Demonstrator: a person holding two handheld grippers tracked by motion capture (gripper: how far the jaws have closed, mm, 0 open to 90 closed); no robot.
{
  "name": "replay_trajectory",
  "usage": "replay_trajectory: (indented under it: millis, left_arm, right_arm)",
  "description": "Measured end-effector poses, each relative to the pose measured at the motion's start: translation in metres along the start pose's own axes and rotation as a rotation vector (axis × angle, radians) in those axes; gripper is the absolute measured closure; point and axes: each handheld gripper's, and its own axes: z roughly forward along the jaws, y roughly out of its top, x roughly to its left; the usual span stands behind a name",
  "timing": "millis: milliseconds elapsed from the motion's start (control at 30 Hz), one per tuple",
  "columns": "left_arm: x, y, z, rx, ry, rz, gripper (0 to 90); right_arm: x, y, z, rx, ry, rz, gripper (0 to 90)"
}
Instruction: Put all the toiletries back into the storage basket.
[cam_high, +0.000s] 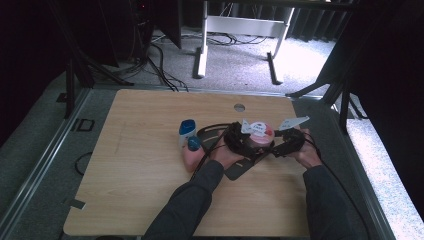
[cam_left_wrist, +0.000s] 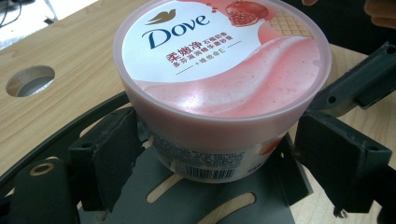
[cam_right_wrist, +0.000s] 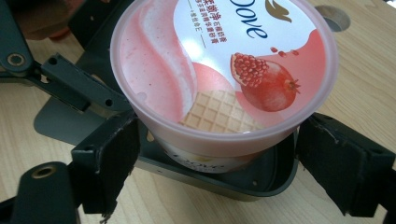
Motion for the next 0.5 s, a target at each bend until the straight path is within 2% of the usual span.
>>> replay_trajectory:
  millis: [133,500]
  left_arm:
    - [0.001,0.001,0.004,0.011,0.007,-0.001,15.8]
    - [0.002,-0.004,0.015,0.059,-0.01,-0.011,17.2]
  right_arm:
    - [-0.003,-0.001,0.003,0.015,-0.008,0.012,14.5]
    - [-0.006,-0.008,0.012,0.053,-0.02,0.032,14.3]
